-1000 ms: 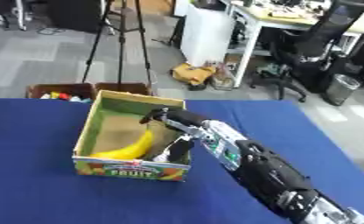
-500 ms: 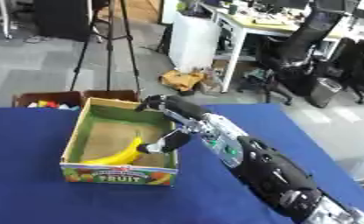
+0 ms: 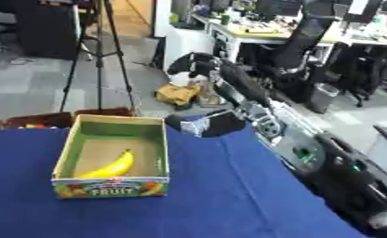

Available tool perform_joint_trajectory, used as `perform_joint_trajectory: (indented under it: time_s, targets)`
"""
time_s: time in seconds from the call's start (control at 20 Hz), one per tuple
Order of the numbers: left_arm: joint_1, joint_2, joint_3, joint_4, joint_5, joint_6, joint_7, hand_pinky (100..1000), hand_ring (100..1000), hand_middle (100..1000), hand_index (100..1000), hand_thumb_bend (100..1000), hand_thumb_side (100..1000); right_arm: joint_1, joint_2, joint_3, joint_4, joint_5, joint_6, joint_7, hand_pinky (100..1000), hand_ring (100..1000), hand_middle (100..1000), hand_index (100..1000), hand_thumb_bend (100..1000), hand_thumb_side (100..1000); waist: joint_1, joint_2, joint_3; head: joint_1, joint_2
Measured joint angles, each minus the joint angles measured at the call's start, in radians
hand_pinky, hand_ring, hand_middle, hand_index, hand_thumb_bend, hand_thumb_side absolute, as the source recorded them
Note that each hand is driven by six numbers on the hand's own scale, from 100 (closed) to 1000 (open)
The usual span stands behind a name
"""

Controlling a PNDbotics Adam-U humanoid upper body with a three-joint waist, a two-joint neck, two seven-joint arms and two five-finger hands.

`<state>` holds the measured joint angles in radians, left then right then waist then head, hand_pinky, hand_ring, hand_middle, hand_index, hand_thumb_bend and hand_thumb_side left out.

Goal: Pick up objects on the table and place them in the box.

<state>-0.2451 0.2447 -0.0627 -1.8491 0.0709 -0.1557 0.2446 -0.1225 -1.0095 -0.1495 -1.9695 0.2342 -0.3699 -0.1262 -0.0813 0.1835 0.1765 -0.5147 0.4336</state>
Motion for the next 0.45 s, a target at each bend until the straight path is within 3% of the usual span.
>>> perform_joint_trajectory:
  time_s: [0.3,0.45]
  targets:
    - [0.018,0.000,0.043,0.019,-0.024,-0.002,0.060,479,646,553,470,866,527,0.065,0.074,0.016,-0.015,-0.019,-0.116,-0.002,627,765,731,793,415,434,0.032,-0.004,-0.099,0.086,0.010]
    - [0.027,-0.001,0.055,0.026,-0.031,-0.002,0.083,478,671,571,479,865,526,0.093,0.119,0.023,-0.016,-0.023,-0.142,0.005,614,754,715,786,398,420,0.046,0.000,-0.116,0.125,0.014]
